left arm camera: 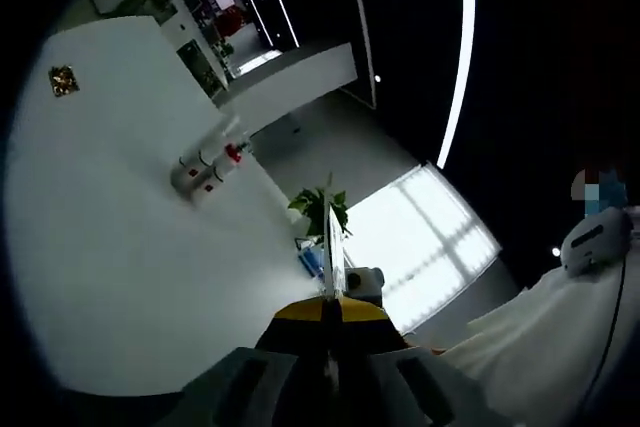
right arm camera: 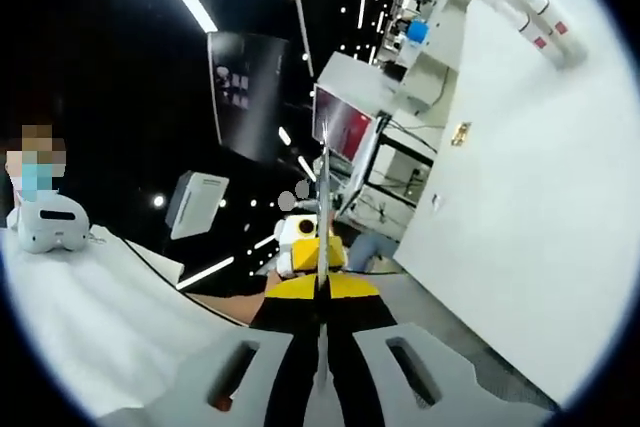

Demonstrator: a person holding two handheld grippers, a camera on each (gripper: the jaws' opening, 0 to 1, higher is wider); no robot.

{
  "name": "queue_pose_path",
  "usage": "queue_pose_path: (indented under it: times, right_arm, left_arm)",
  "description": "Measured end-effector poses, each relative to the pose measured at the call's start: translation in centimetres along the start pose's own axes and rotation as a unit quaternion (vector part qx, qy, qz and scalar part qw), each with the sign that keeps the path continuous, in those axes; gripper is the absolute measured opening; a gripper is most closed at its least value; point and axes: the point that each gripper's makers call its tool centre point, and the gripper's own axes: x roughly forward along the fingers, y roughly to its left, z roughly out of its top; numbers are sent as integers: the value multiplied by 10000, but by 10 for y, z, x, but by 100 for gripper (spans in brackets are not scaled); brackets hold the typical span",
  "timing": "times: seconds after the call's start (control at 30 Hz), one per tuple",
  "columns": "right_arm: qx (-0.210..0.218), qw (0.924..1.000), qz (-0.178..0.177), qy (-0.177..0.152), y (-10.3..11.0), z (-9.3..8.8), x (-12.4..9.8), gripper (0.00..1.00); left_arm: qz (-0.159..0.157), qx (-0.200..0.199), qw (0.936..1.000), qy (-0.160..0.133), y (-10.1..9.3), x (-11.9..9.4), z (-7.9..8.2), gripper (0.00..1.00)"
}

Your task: Arrange the skincare products in the storage area until every visible bottle or jar stands upright without overlapping.

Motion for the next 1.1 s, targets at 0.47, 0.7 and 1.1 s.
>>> queue_pose_path:
  times: [0.47, 0.7, 1.1]
  right_arm:
    - [199, 9990, 137, -372, 6, 17, 1, 0]
    - [-41, 9991, 66, -421, 6, 22, 5, 5]
    - [29, 9995, 70, -313, 8, 19, 15, 0]
  left_arm:
    - [-282, -95, 9988, 397, -5, -2, -14, 2]
    - [-336, -164, 9986, 369, -6, -3, -12, 1]
    - [-361, -64, 9972, 655, -8, 3, -24, 8]
